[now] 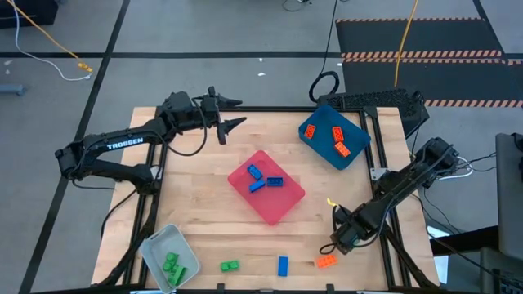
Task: Sort & place blocks by color
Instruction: Put the green game piece into the gray bin
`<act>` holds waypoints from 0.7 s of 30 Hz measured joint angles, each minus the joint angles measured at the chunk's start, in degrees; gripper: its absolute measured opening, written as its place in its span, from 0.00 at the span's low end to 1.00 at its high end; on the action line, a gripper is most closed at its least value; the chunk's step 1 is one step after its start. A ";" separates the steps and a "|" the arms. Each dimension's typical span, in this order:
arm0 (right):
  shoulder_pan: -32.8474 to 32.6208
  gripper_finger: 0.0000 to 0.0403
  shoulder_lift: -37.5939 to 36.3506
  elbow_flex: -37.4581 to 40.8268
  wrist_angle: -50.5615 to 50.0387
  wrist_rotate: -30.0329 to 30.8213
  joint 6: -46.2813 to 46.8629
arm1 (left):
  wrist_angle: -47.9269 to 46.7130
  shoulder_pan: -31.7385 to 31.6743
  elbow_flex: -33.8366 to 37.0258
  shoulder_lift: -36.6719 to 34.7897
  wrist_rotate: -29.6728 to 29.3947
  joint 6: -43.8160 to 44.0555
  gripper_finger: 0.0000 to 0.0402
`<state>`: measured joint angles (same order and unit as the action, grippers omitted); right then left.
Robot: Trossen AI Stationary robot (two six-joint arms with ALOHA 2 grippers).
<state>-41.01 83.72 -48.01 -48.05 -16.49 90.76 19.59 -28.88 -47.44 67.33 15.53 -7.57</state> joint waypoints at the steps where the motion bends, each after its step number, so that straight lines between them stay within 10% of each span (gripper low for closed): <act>1: -0.03 0.79 0.00 0.00 0.09 -0.20 0.03 | 0.00 0.00 0.00 0.00 0.00 -0.02 0.69; 21: -3.23 0.70 -0.02 3.65 3.62 0.32 6.08 | -0.04 0.04 0.00 -0.02 0.00 0.20 0.69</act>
<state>-44.25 83.70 -44.36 -44.42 -16.17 96.84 19.55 -28.84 -47.44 67.31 15.53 -7.38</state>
